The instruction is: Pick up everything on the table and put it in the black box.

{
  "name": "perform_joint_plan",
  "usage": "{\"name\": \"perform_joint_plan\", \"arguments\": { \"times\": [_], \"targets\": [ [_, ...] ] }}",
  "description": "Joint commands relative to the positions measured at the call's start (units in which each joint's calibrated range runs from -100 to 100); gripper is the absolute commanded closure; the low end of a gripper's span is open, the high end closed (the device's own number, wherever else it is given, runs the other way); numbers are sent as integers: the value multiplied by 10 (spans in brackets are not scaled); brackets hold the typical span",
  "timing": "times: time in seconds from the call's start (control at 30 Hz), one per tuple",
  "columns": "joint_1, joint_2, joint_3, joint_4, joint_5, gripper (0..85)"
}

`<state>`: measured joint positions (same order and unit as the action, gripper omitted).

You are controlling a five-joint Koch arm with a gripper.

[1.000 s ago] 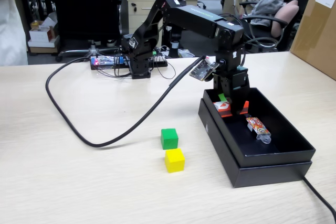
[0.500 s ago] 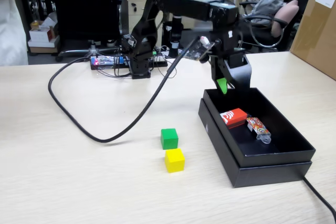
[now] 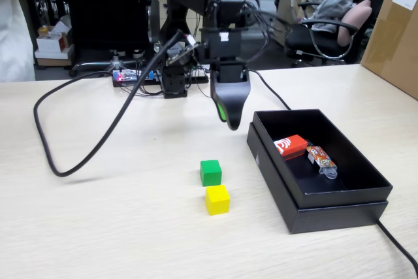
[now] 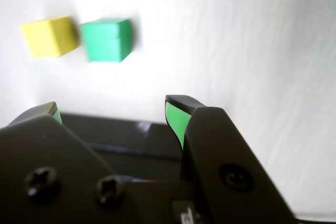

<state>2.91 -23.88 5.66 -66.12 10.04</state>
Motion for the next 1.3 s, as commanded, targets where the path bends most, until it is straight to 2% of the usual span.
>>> {"name": "perform_joint_plan", "arguments": {
  "times": [0.0,0.67,1.27],
  "targets": [
    [-8,-15,-17,42,-5,448],
    [-32,130,-29,161,-24,447],
    [-41,183,-15,167,-38,454]
  ]
}}
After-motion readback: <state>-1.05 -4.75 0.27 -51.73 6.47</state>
